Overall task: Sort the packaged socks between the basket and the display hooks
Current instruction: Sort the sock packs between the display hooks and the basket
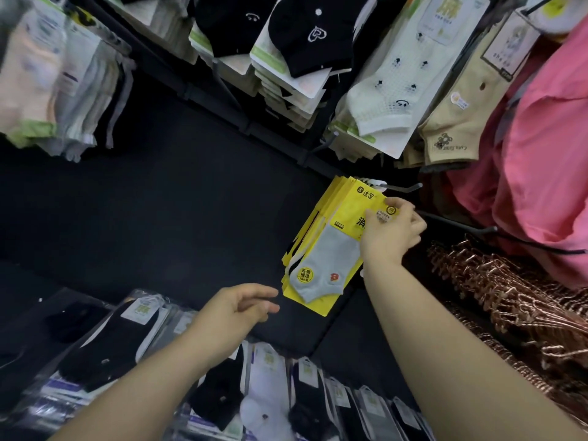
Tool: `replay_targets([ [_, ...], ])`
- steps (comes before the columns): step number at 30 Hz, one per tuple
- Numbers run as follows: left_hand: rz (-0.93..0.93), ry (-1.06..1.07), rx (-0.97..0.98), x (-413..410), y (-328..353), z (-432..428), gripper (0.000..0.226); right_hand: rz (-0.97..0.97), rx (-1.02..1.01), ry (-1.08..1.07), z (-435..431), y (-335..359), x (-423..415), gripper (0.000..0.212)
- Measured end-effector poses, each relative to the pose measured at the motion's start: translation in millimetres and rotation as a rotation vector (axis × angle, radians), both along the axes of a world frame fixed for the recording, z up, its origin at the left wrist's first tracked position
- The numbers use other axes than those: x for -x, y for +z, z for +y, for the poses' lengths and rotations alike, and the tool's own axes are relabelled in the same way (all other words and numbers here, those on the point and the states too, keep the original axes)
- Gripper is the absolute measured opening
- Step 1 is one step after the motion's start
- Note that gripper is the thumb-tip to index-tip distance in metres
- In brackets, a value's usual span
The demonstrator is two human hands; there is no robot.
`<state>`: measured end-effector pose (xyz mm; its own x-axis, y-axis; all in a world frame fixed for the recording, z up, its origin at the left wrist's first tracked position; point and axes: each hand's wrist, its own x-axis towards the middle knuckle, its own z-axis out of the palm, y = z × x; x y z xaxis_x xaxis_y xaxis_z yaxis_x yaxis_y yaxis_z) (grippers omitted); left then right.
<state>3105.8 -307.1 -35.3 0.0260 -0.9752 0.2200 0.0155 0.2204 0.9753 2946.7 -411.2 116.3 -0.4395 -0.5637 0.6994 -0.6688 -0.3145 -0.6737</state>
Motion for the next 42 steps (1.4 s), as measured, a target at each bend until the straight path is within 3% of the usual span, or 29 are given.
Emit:
replay_targets([
  [9,-0.023,-0.014,-0.012,5,-1,2,0.028,0.128,-0.300,0.216,3,0,4,0.044],
  [15,-0.061,-0.090,-0.021,20,-7,7,0.028,0.137,-0.447,0.485,45,-28,19,0.047],
  [25,-0.225,-0.242,-0.144,72,-49,24,0.024,0.166,-0.959,0.661,114,-153,93,0.026],
  [31,-0.508,-0.451,-0.281,111,-119,46,0.013,0.068,-1.254,0.681,154,-271,150,0.019],
  [33,-0.583,-0.544,-0.324,125,-144,59,0.011,0.055,-1.353,0.672,171,-311,165,0.026],
  [36,-0.767,-0.642,-0.363,140,-176,80,0.013,0.314,-1.540,0.655,195,-366,181,0.039],
  [39,-0.899,-0.717,-0.372,146,-196,100,0.023,0.790,-1.663,0.693,214,-417,194,0.085],
  [42,-1.025,-0.793,-0.365,146,-207,113,0.032,0.939,-1.784,0.707,234,-452,195,0.115],
])
